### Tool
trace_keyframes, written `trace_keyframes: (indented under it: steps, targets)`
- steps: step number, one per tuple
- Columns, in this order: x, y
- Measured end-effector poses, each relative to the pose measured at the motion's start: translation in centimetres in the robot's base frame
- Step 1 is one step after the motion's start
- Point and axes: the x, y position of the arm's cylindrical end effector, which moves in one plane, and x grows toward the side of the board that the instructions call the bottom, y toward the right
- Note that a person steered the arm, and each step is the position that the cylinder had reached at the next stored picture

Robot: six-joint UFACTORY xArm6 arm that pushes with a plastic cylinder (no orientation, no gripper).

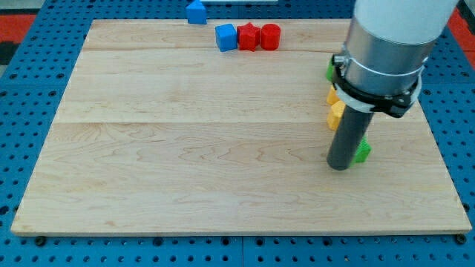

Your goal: Move your arm to top center

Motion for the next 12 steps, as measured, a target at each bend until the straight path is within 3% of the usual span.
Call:
trace_keyframes:
  steps: [1,4,8,9,10,12]
  targets:
    - [0.5,-0.6]
    - [-0.1,-13.3]
    - [-13.3,-27.8]
    - [-13.4,-29.1]
    - [-10.5,-28.0]
    - [-10.0,-17.1]
